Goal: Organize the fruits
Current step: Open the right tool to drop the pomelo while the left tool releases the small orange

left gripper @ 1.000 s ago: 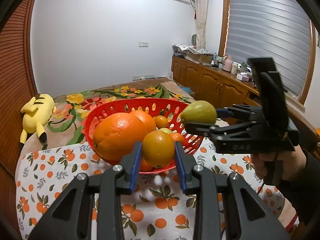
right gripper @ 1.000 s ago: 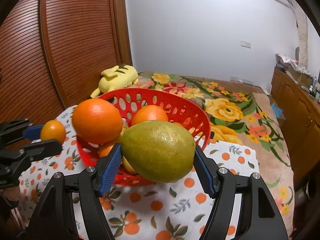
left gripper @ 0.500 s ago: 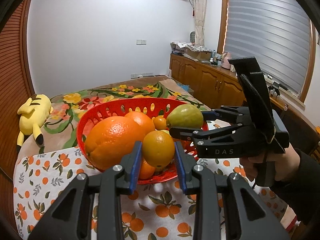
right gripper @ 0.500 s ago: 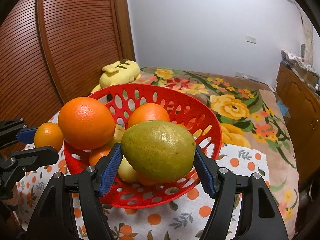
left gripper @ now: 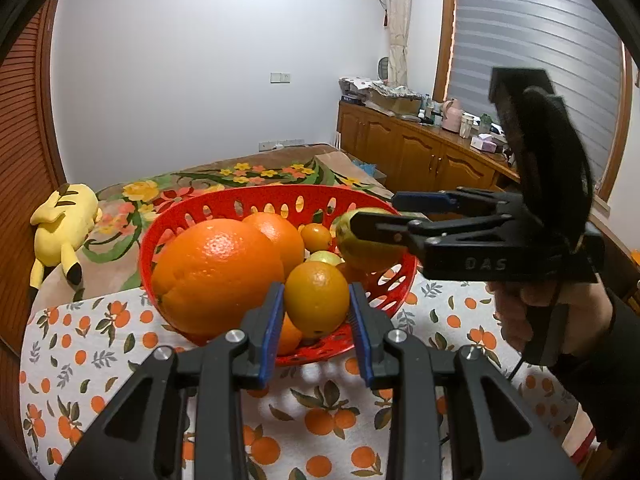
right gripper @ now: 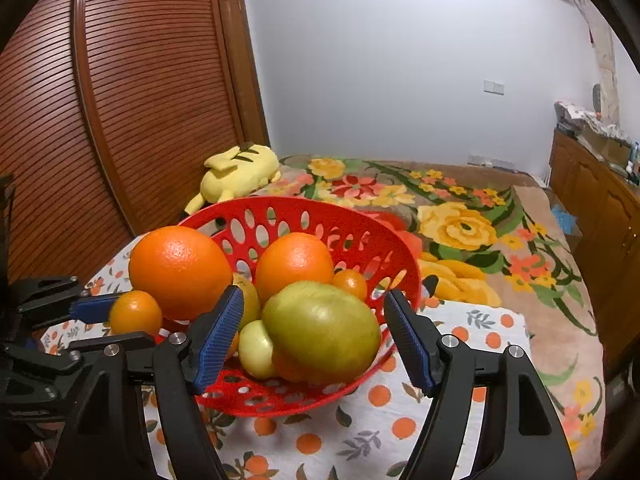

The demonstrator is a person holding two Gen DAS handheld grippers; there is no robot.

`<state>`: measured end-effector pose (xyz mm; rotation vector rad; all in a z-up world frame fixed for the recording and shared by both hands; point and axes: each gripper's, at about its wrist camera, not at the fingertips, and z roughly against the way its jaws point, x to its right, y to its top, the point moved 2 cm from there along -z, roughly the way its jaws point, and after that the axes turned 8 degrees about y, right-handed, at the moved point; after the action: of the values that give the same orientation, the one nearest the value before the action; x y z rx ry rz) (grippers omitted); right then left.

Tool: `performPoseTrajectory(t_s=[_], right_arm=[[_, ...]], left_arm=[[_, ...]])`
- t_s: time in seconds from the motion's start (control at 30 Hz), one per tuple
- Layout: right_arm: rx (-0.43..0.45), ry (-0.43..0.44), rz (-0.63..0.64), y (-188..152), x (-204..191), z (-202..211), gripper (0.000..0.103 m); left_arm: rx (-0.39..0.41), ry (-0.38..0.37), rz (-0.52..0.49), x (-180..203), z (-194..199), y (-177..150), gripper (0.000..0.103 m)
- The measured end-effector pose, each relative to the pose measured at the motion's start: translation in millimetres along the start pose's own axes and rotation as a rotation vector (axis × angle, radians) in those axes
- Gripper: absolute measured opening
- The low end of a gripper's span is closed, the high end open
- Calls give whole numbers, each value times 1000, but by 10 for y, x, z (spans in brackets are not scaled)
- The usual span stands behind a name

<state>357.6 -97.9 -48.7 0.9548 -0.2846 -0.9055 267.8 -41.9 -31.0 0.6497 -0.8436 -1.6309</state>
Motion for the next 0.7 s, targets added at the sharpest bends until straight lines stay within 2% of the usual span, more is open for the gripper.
performPoseTrajectory(t_s=[0.7], right_arm=[[15,-27,-48,-288,97,453,75]], left_arm=[[-30,16,-10,161,-380,99,30]])
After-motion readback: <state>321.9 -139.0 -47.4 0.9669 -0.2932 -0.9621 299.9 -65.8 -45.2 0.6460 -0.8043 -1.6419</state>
